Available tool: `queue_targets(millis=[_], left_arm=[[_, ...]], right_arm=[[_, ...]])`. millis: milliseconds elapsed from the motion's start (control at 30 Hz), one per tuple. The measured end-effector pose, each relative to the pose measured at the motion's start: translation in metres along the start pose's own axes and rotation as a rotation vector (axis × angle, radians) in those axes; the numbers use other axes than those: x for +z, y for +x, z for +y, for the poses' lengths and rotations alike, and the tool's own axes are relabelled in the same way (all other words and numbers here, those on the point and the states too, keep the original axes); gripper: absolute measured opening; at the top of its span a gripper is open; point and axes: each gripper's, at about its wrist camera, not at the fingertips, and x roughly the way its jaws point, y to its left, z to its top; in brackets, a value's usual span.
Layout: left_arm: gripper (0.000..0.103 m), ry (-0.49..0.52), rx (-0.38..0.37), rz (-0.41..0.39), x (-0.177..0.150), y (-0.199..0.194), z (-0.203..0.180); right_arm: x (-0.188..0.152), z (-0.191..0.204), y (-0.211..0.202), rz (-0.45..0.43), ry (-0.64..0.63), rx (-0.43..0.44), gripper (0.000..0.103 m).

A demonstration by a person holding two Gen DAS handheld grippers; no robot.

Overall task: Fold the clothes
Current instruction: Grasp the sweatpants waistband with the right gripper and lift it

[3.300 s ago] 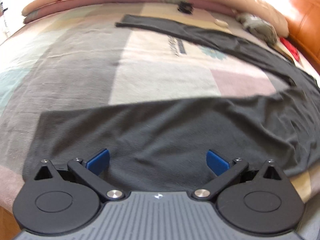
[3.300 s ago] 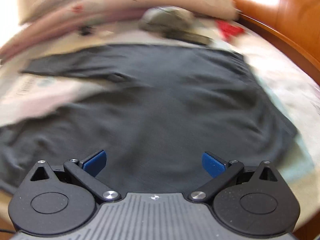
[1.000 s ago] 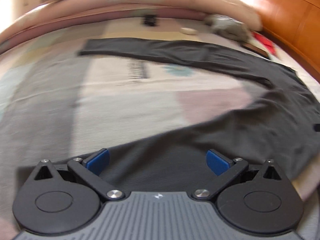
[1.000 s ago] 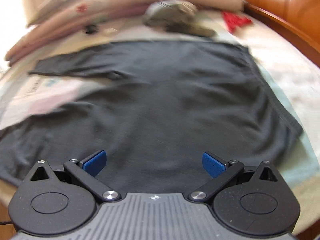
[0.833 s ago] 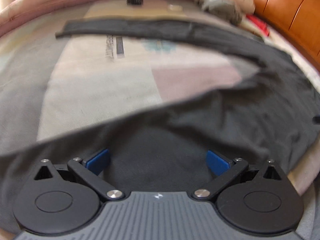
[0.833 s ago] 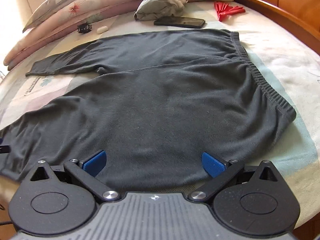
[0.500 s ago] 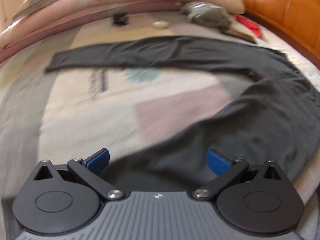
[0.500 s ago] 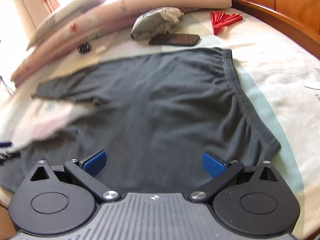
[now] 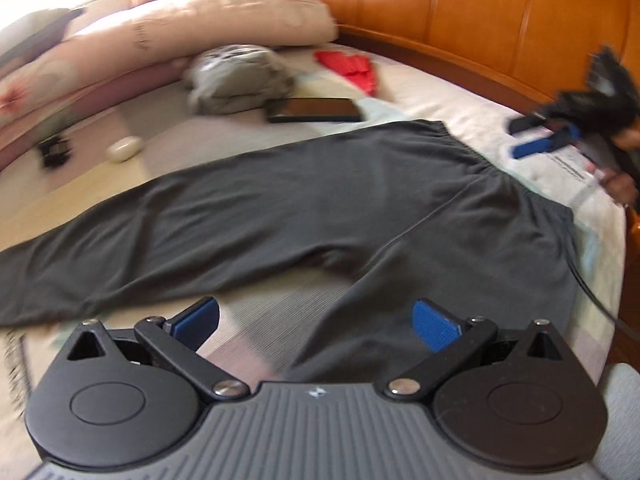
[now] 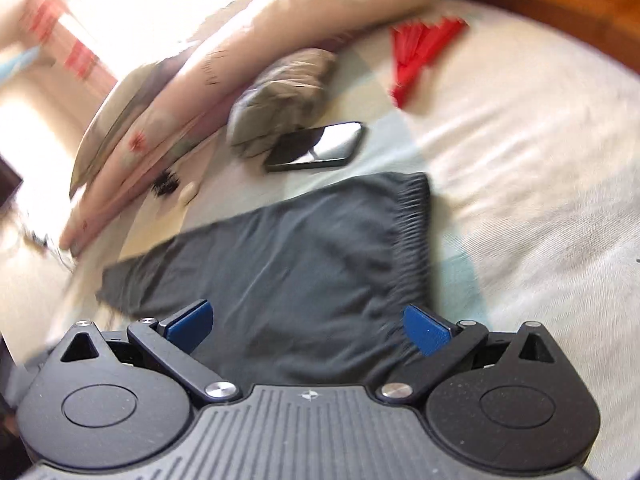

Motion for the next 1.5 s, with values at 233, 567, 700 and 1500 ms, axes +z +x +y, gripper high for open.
queue_targets(millis=[233,567,700,1500], left_arm=[[0.102,0.027,-0.020,0.010,0.012,0.026,-0.012],[0.102,0.035,-0.007,0.042,0.004,0.036,-0.018],[0.102,0.042,-0.010,0.032,0.006,0.037,-0.020],[0.102,0.070,-0.092,0.014,0.000,0.038,-0.028]], right_arm=[[0.032,-0.056,0.038,0.061,0.127,0.118,0.103],[0.047,-0.040,0.086,0.067,0.076,0.230,0.103],[0.056,-0.047,0.090,0.075,0.082,0.261,0.103],[0.059,-0.089,0.090,0.022,0.103,0.386,0.054]])
